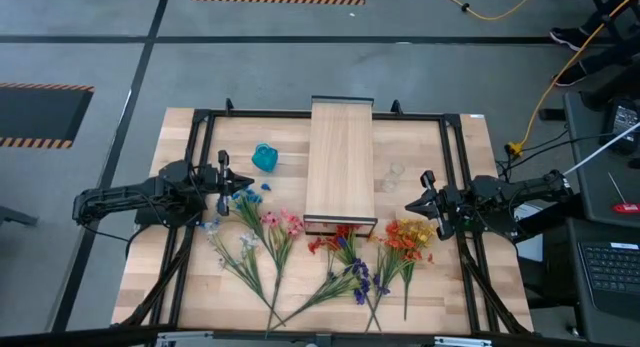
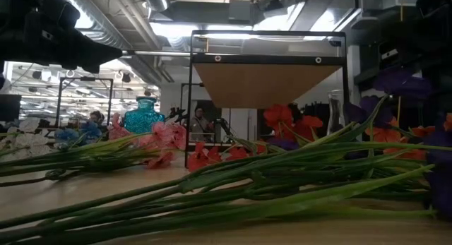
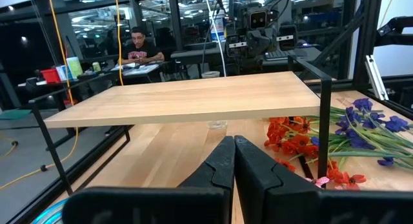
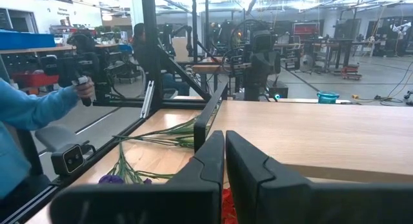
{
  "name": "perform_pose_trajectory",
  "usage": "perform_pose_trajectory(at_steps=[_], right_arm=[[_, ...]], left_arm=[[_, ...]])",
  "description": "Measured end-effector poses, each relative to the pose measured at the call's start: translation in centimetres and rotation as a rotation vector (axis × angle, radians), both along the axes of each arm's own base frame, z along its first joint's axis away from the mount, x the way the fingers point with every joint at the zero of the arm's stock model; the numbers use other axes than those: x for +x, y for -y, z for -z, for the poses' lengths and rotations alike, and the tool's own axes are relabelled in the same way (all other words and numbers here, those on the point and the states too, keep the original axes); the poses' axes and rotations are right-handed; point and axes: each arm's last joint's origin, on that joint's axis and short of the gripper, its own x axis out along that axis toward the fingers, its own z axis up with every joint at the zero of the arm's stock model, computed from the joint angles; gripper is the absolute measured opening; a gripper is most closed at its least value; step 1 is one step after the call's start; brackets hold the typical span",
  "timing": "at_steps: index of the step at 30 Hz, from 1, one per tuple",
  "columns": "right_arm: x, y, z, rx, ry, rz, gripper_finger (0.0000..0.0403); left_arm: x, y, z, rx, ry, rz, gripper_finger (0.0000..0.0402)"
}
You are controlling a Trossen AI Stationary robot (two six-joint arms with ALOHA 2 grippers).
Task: Pick and place flowers into a vace then onto a shelf
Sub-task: Put the pink flowers into the blue vase
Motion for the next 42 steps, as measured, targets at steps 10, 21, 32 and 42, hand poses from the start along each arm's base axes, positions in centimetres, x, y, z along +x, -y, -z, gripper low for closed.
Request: perform_pose_trajectory(at_steps=[10, 21, 32, 42], right_arm=[[0.1, 0.0, 0.6, 0.008, -0.068, -0.001, 0.0020], [0.1, 0.5, 0.3, -0.075, -0.021, 0.188, 0.0020], [-0.1, 0.8, -0.9, -0.042, 0.045, 0.258, 0.0020], [0.4, 1.1, -3.3, -0.047, -0.021, 0.351, 0.0009]], left_arm=[[0.0, -0.2, -0.2, 0.002, 0.018, -0.054, 0.0006], [-0.1, -0.5, -0.4, -0.043, 0.057, -0.189, 0.0003], [0.8, -0.8, -2.2, -0.003, 0.025, -0.209, 0.0002], [3.9, -1.4, -5.6, -0.079, -0.183, -0.212, 0.0003]])
